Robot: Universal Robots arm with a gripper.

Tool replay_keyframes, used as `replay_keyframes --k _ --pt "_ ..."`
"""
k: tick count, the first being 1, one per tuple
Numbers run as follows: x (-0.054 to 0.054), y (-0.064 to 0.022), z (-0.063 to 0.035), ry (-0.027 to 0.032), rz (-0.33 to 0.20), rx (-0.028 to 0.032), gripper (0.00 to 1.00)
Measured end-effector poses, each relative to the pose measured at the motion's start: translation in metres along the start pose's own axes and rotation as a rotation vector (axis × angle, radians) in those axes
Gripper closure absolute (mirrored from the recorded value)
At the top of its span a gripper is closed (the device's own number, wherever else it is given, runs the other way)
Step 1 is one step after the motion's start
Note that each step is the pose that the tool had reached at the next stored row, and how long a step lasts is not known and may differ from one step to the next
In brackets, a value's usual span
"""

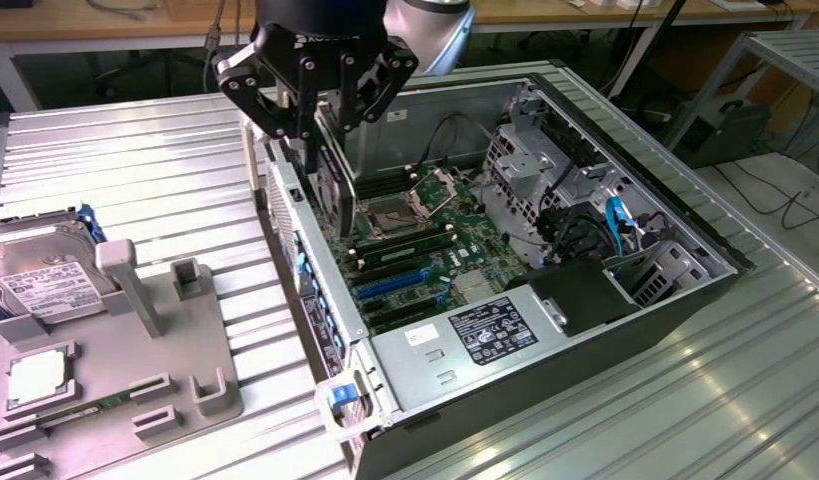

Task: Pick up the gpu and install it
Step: 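Pick up the gpu and move the gpu toward the slot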

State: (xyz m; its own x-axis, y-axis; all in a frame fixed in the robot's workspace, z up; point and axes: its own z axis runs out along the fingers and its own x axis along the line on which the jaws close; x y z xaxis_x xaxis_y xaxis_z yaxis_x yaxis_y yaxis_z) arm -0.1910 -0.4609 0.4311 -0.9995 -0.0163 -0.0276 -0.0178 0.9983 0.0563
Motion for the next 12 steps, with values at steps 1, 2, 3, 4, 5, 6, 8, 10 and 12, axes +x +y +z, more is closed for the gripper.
replay_keyframes --k 1,2,3,4,5,6,8,10,12 --pt "-0.001 0.0 0.0 0.0 0.0 0.0 0.72" --pt "-0.004 -0.0001 0.0001 0.0 0.0 0.0 0.72" --pt "-0.006 -0.0001 0.0002 0.0 0.0 0.0 0.72" --pt "-0.007 -0.0001 0.0002 0.0 0.0 0.0 0.72" --pt "-0.008 -0.0002 0.0002 0.0 0.0 0.0 0.72" --pt "-0.01 -0.0002 0.0003 0.0 0.0 0.0 0.72" --pt "-0.012 -0.0002 0.0003 0.0 0.0 -0.0001 0.72" --pt "-0.015 -0.0003 0.0004 0.0 0.0 0.0 0.72" --pt "-0.018 -0.0003 0.0005 0.0 0.0 0.0 0.72"
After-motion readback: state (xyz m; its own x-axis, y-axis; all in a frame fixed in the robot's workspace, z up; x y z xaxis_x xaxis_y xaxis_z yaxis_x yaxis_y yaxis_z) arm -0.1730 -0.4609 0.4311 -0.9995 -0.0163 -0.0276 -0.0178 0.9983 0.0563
